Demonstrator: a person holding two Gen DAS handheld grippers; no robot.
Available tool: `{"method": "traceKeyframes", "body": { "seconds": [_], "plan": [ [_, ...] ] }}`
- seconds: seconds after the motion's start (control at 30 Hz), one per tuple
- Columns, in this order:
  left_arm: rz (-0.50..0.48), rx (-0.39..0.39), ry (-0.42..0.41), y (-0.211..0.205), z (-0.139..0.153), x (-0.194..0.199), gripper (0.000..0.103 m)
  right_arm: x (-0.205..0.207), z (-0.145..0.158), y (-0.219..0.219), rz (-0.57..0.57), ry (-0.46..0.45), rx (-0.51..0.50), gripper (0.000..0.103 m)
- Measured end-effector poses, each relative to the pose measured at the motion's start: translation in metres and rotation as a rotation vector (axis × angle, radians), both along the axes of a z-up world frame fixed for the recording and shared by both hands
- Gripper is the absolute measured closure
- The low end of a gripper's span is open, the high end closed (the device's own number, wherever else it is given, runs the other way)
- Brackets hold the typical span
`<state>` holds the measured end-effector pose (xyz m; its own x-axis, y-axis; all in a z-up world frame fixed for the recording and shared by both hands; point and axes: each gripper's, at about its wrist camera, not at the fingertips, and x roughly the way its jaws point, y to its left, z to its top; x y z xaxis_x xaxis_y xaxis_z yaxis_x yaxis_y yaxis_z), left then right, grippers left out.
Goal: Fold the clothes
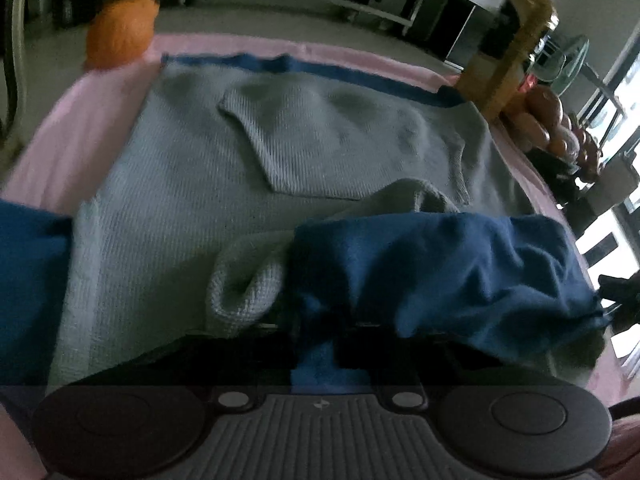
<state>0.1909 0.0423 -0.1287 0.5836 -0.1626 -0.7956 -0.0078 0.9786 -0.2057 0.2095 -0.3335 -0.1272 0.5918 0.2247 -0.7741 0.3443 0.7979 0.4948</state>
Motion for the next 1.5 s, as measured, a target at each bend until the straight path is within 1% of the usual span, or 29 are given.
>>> {"method": "traceKeyframes", "body": {
  "seconds": [0.07, 0.13, 0.2, 0.23, 0.33, 0.4, 0.43, 0.5, 0.57, 0.6, 0.67, 0.73, 0.77, 0.8, 0.83, 0.87, 0.97, 1.03, 1.07, 1.1, 1.13, 1.2, 1.3, 1.37, 1.4, 1.43, 1.47, 1.5],
  "plan": [
    [0.031, 0.015, -0.060, -0.001, 0.011, -0.011, 0.100, -0.003, 0.002, -0.006, -0.013, -0.022, 0.002, 0.089],
    [0.050, 0.004, -0.114, 0.002, 0.027, -0.023, 0.100, -0.006, 0.005, -0.006, -0.004, -0.036, -0.024, 0.089],
    [0.060, 0.014, -0.153, 0.002, 0.040, -0.032, 0.100, -0.006, 0.006, -0.003, 0.014, -0.029, -0.077, 0.089],
    [0.062, 0.027, -0.158, 0.001, 0.043, -0.035, 0.100, -0.005, 0.005, 0.001, 0.030, -0.003, -0.127, 0.089],
    [0.068, 0.082, -0.094, 0.002, 0.030, -0.030, 0.099, 0.001, -0.002, 0.015, 0.083, 0.078, -0.263, 0.089],
    [0.071, 0.092, -0.001, 0.002, 0.007, -0.019, 0.095, 0.006, -0.008, 0.023, 0.115, 0.125, -0.332, 0.089],
    [0.073, 0.101, 0.021, 0.002, 0.001, -0.016, 0.094, 0.008, -0.010, 0.027, 0.127, 0.138, -0.367, 0.089],
    [0.082, 0.113, 0.026, 0.003, 0.001, -0.017, 0.087, 0.009, -0.012, 0.032, 0.141, 0.150, -0.418, 0.085],
    [0.098, 0.099, 0.018, 0.010, 0.014, -0.024, 0.087, 0.008, -0.010, 0.032, 0.133, 0.143, -0.433, 0.083],
    [0.112, 0.077, -0.001, 0.014, 0.021, -0.030, 0.087, 0.005, -0.008, 0.029, 0.120, 0.127, -0.425, 0.083],
    [0.128, 0.031, -0.045, 0.022, 0.034, -0.038, 0.087, -0.003, 0.004, 0.022, 0.081, 0.047, -0.367, 0.083],
    [0.120, -0.022, -0.080, 0.023, 0.040, -0.036, 0.087, -0.012, 0.016, 0.015, 0.063, -0.068, -0.241, 0.083],
    [0.112, -0.045, -0.091, 0.023, 0.041, -0.033, 0.088, -0.012, 0.017, 0.012, 0.056, -0.101, -0.165, 0.083],
    [0.097, -0.053, -0.090, 0.019, 0.039, -0.027, 0.088, -0.007, 0.014, 0.009, 0.050, -0.109, -0.079, 0.084],
    [0.080, -0.043, -0.093, 0.012, 0.036, -0.021, 0.088, -0.003, 0.011, 0.007, 0.044, -0.117, 0.007, 0.087],
    [0.063, -0.027, -0.097, 0.005, 0.033, -0.014, 0.088, 0.003, 0.008, 0.005, 0.036, -0.121, 0.080, 0.094],
    [0.043, 0.013, -0.100, -0.004, 0.020, 0.009, 0.088, 0.028, -0.004, 0.007, -0.002, -0.103, 0.202, 0.095],
    [0.070, 0.036, -0.054, -0.002, 0.005, 0.025, 0.089, 0.045, -0.015, 0.009, -0.027, -0.090, 0.244, 0.095],
    [0.084, 0.041, -0.026, 0.000, -0.003, 0.031, 0.096, 0.053, -0.021, 0.011, -0.043, -0.078, 0.256, 0.095],
    [0.099, 0.029, 0.000, 0.005, -0.009, 0.033, 0.091, 0.061, -0.028, 0.012, -0.061, -0.056, 0.249, 0.095],
    [0.113, 0.006, 0.006, 0.010, -0.010, 0.034, 0.091, 0.067, -0.037, 0.013, -0.075, -0.027, 0.245, 0.095],
    [0.136, -0.034, 0.019, 0.019, -0.013, 0.036, 0.091, 0.075, -0.050, 0.015, -0.079, 0.032, 0.226, 0.103],
    [0.132, -0.045, 0.027, 0.022, -0.012, 0.036, 0.091, 0.075, -0.051, 0.022, -0.042, 0.025, 0.176, 0.103],
    [0.135, -0.038, 0.027, 0.024, -0.007, 0.029, 0.091, 0.072, -0.043, 0.030, -0.018, 0.010, 0.109, 0.103],
    [0.147, -0.042, 0.030, 0.027, -0.003, 0.024, 0.091, 0.067, -0.039, 0.033, -0.019, -0.001, 0.094, 0.102],
    [0.156, -0.043, 0.030, 0.030, 0.002, 0.018, 0.090, 0.059, -0.034, 0.034, -0.022, -0.016, 0.087, 0.100],
    [0.160, -0.040, 0.025, 0.033, 0.009, 0.010, 0.086, 0.051, -0.029, 0.034, -0.022, -0.035, 0.087, 0.096],
    [0.163, -0.037, 0.019, 0.035, 0.015, 0.001, 0.084, 0.043, -0.022, 0.031, -0.020, -0.050, 0.087, 0.096]
  ]
}}
